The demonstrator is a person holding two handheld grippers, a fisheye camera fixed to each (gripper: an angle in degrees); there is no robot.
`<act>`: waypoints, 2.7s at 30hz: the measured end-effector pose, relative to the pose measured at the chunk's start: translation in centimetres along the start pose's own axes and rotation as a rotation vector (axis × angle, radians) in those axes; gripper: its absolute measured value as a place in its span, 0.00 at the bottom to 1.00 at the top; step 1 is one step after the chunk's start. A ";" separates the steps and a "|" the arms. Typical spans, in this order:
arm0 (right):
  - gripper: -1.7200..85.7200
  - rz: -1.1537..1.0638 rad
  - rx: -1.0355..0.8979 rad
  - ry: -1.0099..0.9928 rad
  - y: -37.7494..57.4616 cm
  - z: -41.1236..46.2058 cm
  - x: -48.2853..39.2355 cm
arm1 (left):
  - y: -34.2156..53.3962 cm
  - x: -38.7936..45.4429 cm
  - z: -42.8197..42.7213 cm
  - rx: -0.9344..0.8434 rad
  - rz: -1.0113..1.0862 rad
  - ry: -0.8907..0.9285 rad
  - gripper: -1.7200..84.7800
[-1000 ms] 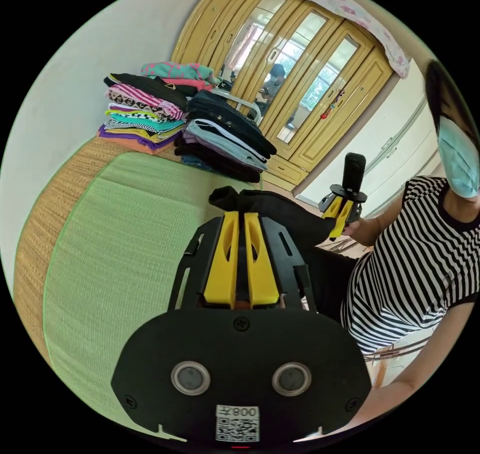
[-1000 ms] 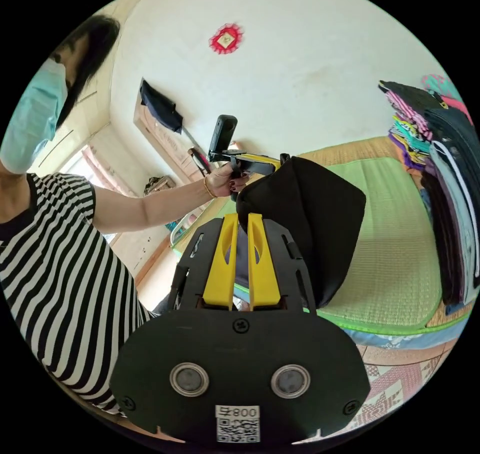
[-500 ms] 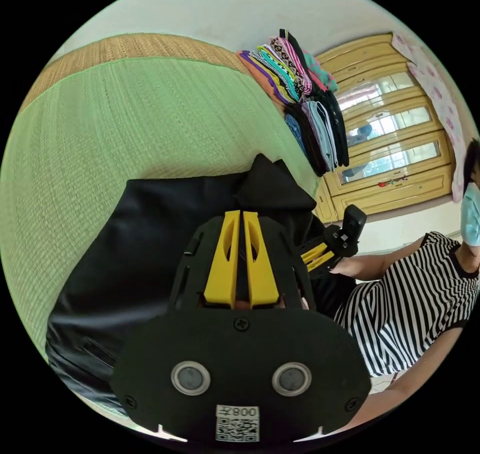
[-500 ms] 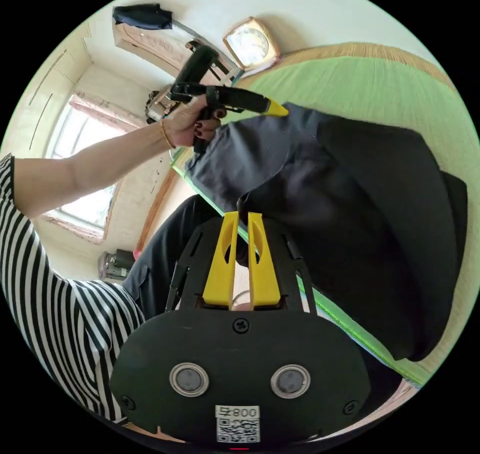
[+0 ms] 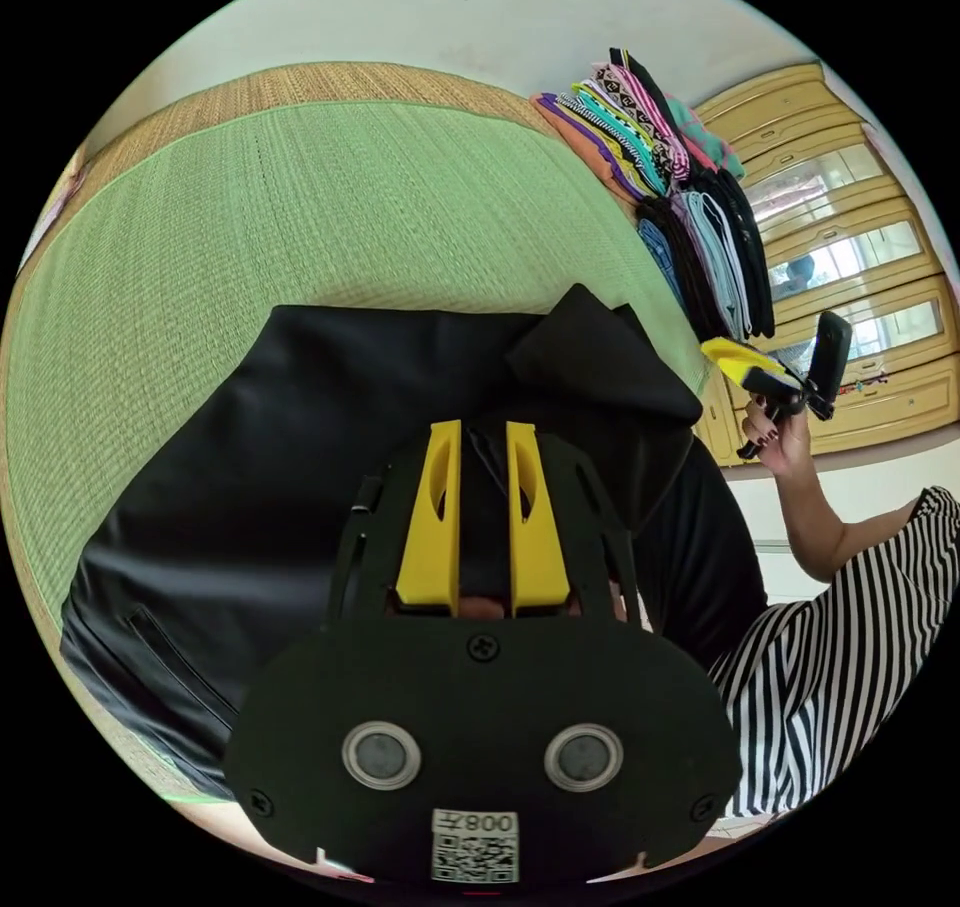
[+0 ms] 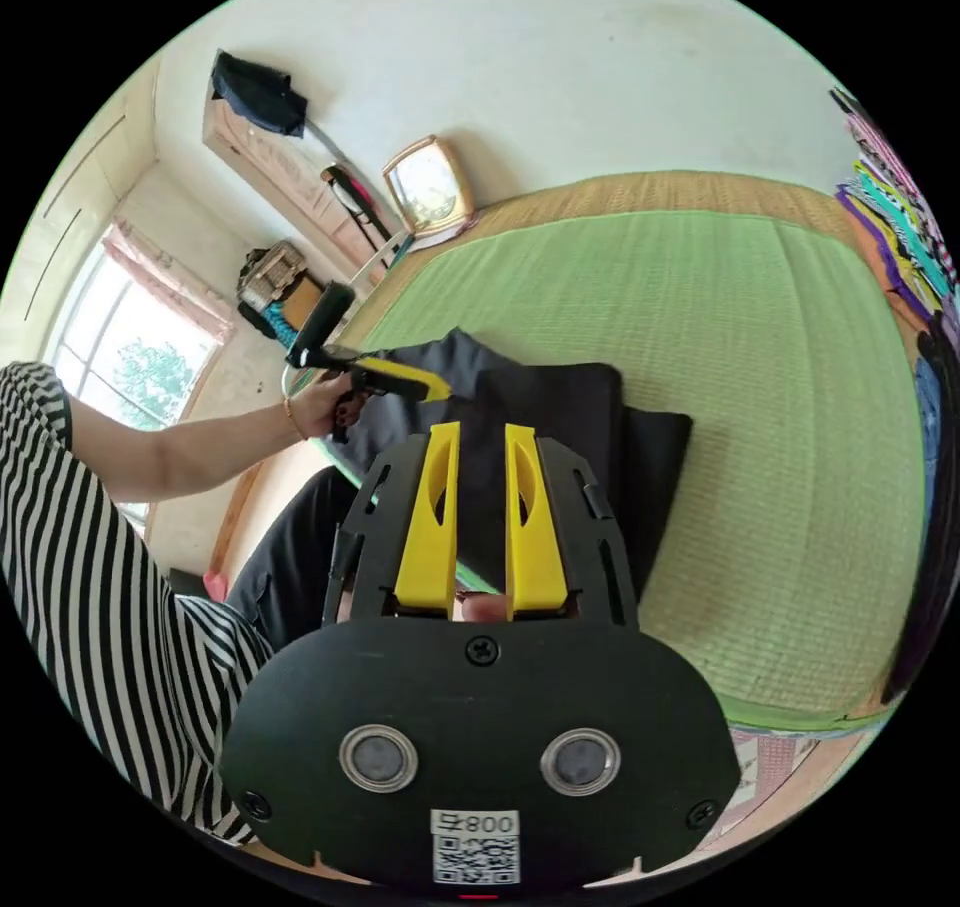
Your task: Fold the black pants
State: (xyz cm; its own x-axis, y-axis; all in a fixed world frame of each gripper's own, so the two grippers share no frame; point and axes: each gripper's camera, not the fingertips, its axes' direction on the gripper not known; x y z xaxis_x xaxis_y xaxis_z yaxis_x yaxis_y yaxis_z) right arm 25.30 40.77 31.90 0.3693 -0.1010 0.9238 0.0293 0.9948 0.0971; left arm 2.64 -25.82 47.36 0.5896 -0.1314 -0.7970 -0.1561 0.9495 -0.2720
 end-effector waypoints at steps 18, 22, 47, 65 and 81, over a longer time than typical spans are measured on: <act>0.02 -0.066 -0.046 -0.491 -4.4 2.0 0.3 | 4.6 -0.7 -9.0 0.097 -0.070 0.026 0.05; 0.02 -0.073 -0.111 -0.248 -3.8 2.7 -1.4 | 6.8 -0.9 -11.0 0.129 -0.095 0.067 0.06; 0.08 -0.077 -0.415 -0.474 -2.5 9.2 -2.7 | 17.0 -2.3 -17.9 0.265 -0.196 0.332 0.10; 0.07 0.172 -0.133 -0.236 -3.4 5.3 3.9 | 15.4 -2.7 -14.9 0.159 -0.155 0.388 0.11; 0.09 -0.258 -0.364 -0.154 0.7 9.8 -7.2 | 18.1 -4.2 -12.8 0.271 -0.367 0.496 0.18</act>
State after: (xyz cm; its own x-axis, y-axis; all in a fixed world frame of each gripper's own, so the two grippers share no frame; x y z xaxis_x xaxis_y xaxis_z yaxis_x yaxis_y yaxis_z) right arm 13.54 42.12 28.98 0.1659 -0.3179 0.9335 0.4360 0.8727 0.2197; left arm -12.83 -11.69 38.86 0.1228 -0.5128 -0.8497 0.2277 0.8479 -0.4788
